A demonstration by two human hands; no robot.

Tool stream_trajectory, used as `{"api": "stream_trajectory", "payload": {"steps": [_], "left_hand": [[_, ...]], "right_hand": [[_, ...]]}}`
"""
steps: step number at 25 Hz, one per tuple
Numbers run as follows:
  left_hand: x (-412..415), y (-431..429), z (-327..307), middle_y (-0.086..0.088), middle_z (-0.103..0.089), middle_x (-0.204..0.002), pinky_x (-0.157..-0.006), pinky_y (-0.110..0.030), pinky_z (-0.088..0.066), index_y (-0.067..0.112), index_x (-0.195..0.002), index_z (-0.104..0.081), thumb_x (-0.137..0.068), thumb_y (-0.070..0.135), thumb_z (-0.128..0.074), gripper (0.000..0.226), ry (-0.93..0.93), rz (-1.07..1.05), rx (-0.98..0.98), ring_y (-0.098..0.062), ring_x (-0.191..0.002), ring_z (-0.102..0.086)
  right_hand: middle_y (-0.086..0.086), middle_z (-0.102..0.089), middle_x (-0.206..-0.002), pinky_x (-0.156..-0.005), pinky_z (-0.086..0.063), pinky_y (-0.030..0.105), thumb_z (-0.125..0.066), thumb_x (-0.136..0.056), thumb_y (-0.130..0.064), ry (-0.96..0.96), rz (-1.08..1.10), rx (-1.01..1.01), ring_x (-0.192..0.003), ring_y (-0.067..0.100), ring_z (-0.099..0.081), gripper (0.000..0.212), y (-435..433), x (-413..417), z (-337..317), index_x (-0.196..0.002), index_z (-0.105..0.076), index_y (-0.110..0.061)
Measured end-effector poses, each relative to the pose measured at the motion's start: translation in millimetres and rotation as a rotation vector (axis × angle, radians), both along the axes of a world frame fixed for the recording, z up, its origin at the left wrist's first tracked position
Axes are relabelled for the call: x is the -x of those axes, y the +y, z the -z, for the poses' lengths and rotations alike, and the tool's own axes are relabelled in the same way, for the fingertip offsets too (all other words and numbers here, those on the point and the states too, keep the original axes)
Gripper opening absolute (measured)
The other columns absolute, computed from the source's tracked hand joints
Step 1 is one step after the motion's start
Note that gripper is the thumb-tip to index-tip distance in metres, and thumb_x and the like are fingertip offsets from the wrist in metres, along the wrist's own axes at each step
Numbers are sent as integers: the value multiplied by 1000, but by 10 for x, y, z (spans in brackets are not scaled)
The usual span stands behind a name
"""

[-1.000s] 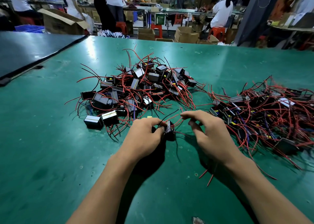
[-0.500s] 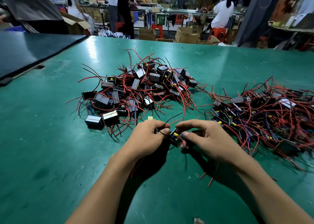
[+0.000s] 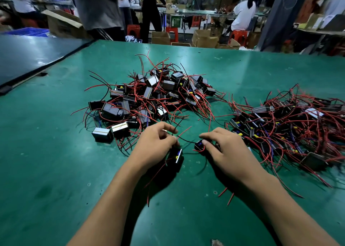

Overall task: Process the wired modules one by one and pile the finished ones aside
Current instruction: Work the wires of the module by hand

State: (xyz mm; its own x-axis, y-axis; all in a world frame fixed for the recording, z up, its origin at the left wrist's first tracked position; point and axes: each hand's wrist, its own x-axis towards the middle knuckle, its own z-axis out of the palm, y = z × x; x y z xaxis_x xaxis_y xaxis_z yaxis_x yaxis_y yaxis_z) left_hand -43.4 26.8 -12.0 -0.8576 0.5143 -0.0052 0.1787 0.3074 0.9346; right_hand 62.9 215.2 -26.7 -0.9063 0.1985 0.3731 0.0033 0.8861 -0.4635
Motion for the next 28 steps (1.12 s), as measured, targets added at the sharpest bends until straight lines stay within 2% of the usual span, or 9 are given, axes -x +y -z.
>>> {"api": "stream_trajectory", "payload": {"steps": [4, 6, 8, 10, 13, 15, 19, 23, 28], "left_hand": [[-34, -38, -17, 4, -73, -80, -67, -14, -52, 27, -93, -69, -90, 10, -65, 18, 264, -22, 68, -3, -71, -66], [-34, -60, -33, 6, -73, -84, -76, -13, -54, 25, -94, -70, -91, 4, -63, 22, 305, 6, 77, 2, -77, -67], [-19, -74, -41, 7, -74, -86, -77, -10, -52, 20, -92, -71, -90, -2, -60, 25, 293, 35, 85, 6, -80, -67], [-24, -70, -54, 9, -71, -86, -72, -5, -49, 18, -91, -72, -88, -3, -61, 24, 324, 53, 111, 10, -80, -64], [-68, -36, -67, 5, -66, -93, -73, -21, -53, 18, -81, -72, -83, 1, -69, 17, 421, 9, 17, -4, -82, -62], [-100, -19, -78, 5, -65, -89, -67, -22, -49, 19, -76, -71, -81, 12, -76, 10, 436, -28, -52, -7, -77, -59], [-126, 16, -72, 3, -71, -73, -59, -18, -52, 22, -87, -75, -87, 18, -74, 4, 271, -7, -119, -9, -64, -65], [-122, 15, -52, 10, -73, -82, -64, -14, -51, 27, -108, -75, -91, 16, -68, 21, 286, -17, -113, -1, -69, -64], [-141, 65, -58, 2, -75, -86, -66, -17, -51, 15, -104, -77, -92, 17, -67, 16, 374, -7, -62, -2, -70, -63]], "right_hand": [[-1, -71, -102, -92, -50, 32, -67, -95, -20, 94, 17, -7, -98, 17, -65, 18, -37, 9, -42, -110, -74, -13], [-2, -71, -102, -90, -49, 22, -71, -92, -17, 161, -63, 10, -94, 11, -65, 18, -66, 26, -71, -109, -75, -13], [-3, -73, -106, -92, -47, 17, -73, -90, -16, 120, -162, 47, -97, 8, -65, 22, -106, 55, -77, -112, -75, -15], [-5, -73, -111, -95, -50, 25, -73, -91, -22, 11, -177, 78, -101, 8, -66, 27, -135, 84, -47, -117, -73, -18], [-5, -73, -102, -89, -52, 33, -73, -90, -25, -34, -159, 84, -94, 11, -67, 23, -132, 100, 4, -113, -75, -21], [-4, -72, -92, -81, -52, 28, -74, -90, -21, 11, -176, 123, -86, 9, -66, 16, -140, 102, 21, -105, -78, -19], [-11, -76, -86, -76, -49, 15, -73, -91, -21, 60, -122, 377, -81, -3, -68, 10, -188, 73, 66, -98, -79, -18], [-3, -77, -80, -70, -54, 26, -68, -95, -26, 24, -40, 688, -75, 9, -73, 11, -200, 86, 80, -89, -75, -20], [4, -76, -77, -63, -48, 23, -66, -96, -29, 29, -43, 800, -69, 10, -71, 12, -244, 79, 82, -90, -74, -21]]}}
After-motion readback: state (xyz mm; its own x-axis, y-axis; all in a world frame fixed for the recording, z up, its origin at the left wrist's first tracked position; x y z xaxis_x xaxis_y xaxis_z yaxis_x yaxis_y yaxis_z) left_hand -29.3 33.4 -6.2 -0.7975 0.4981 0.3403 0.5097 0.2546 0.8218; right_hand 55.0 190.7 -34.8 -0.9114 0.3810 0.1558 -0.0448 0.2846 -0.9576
